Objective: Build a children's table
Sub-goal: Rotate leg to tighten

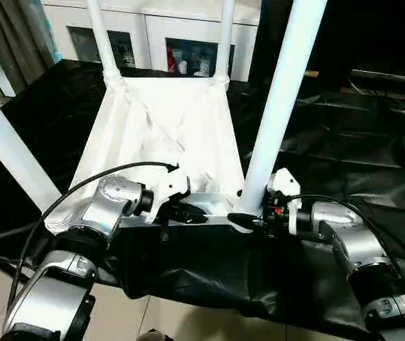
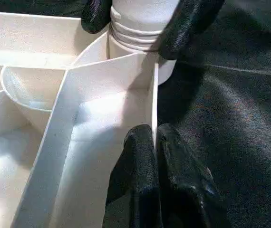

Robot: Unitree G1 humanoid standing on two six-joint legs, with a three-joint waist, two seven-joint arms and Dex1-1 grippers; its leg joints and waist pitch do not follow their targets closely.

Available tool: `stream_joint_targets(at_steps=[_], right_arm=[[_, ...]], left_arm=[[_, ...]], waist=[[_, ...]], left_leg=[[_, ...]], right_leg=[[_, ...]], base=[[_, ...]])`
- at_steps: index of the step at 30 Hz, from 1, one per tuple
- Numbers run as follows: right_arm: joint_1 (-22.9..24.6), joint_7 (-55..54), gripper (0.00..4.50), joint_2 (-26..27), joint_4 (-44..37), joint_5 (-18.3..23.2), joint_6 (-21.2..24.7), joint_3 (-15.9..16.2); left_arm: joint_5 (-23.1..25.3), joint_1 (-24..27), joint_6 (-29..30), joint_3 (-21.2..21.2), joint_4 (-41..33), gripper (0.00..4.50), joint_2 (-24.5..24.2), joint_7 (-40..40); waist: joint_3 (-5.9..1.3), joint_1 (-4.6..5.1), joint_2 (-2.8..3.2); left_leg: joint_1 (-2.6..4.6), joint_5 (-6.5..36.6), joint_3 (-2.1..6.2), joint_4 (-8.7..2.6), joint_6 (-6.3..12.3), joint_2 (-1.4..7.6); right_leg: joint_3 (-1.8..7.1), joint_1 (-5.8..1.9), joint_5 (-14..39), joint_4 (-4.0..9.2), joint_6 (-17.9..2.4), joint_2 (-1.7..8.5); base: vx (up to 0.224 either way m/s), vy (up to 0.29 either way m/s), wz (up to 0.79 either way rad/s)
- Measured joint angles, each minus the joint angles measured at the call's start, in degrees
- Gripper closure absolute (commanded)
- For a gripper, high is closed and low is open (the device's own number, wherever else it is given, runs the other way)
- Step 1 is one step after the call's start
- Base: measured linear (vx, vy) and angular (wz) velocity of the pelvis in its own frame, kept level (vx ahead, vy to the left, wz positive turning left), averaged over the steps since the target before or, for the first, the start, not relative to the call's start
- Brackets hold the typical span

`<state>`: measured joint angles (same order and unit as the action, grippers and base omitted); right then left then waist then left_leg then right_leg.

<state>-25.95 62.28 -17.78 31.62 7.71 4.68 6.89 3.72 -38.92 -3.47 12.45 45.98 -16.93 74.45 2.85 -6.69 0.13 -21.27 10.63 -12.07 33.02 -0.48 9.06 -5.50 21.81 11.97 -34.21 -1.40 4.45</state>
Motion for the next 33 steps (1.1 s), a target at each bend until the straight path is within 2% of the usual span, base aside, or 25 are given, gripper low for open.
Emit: stream_joint_targets(at_steps=[3,11,17,20,21,25,27,31,33], right_arm=[[0.1,-5.0,1.73,1.7,1.1,-0.7,-0.4,-1.3],[-4.3,-32.8,1.78,10.7,10.0,-2.6,-0.4,-7.7],[-6.9,-40.8,1.78,12.8,13.6,-3.1,-0.7,-9.8],[-6.7,-40.2,1.78,12.5,13.9,-3.7,-2.4,-9.8],[-6.5,-39.8,1.22,12.4,13.8,-3.7,-2.7,-9.8],[-4.4,-32.4,1.02,10.3,11.0,-3.2,-3.0,-9.2],[-2.5,-25.4,0.67,7.3,7.8,-2.6,-2.4,-7.2],[-1.0,-15.1,0.67,3.4,4.4,-1.4,-1.5,-4.3],[-1.0,-11.6,0.67,1.6,3.7,-1.3,-1.5,-3.7]], left_arm=[[0.6,-0.2,0.0,-0.2,0.7,4.5,0.8,-3.7],[3.1,-4.9,3.1,-0.7,8.5,4.5,8.0,-21.0],[3.8,-6.9,4.5,-1.0,11.4,4.5,11.1,-26.3],[3.9,-6.9,3.8,-0.9,11.5,4.5,11.1,-26.3],[3.9,-6.9,3.6,-0.9,11.5,4.5,11.1,-26.1],[3.8,-6.5,1.7,-0.7,11.2,4.5,9.9,-23.5],[3.5,-5.5,0.3,-0.6,9.8,4.5,8.1,-19.8],[2.6,-4.4,-2.5,-0.3,8.5,4.5,4.7,-14.3],[2.4,-4.2,-3.3,-0.2,7.9,4.5,3.9,-12.2]], waist=[[-0.01,0.2,-0.01],[0.01,1.3,0.02],[0.0,1.37,0.08],[-0.04,1.29,0.15],[-0.04,1.27,0.16],[-0.03,1.27,0.14],[-0.02,1.07,0.14],[0.0,0.86,0.1],[0.01,0.79,0.08]], left_leg=[[0.1,0.0,0.0,0.18,-0.09,0.01],[0.81,0.1,0.01,0.17,-0.33,-0.01],[0.86,0.1,0.0,0.16,-0.32,-0.16],[0.8,0.1,-0.05,0.15,-0.31,-0.19],[0.78,0.1,-0.07,0.15,-0.31,-0.19],[0.78,0.1,-0.12,0.06,-0.3,-0.18],[0.75,0.1,-0.12,-0.07,-0.3,-0.14],[0.61,0.1,-0.12,-0.16,-0.29,0.03],[0.26,0.1,-0.12,-0.03,-0.27,0.05]], right_leg=[[0.03,-0.05,0.0,-0.22,0.0,0.02],[0.04,-0.78,0.0,0.12,0.2,0.08],[0.07,-0.98,0.0,0.41,0.1,0.21],[0.07,-1.01,0.0,0.34,0.1,0.29],[0.07,-1.0,0.0,0.31,0.1,0.31],[0.04,-0.94,-0.1,0.07,0.1,0.35],[0.0,-0.85,-0.2,0.06,0.2,0.35],[-0.07,-0.66,-0.1,0.05,0.3,0.19],[-0.07,-0.38,-0.1,0.04,0.3,0.18]], base=[[0.0,0.0,0.0],[-0.006,0.001,0.0],[0.0,0.0,0.0],[0.0,0.0,0.0],[0.0,0.0,0.0],[0.0,0.0,0.0],[0.0,0.0,0.0],[0.0,0.0,0.0],[0.0,0.0,0.0]])
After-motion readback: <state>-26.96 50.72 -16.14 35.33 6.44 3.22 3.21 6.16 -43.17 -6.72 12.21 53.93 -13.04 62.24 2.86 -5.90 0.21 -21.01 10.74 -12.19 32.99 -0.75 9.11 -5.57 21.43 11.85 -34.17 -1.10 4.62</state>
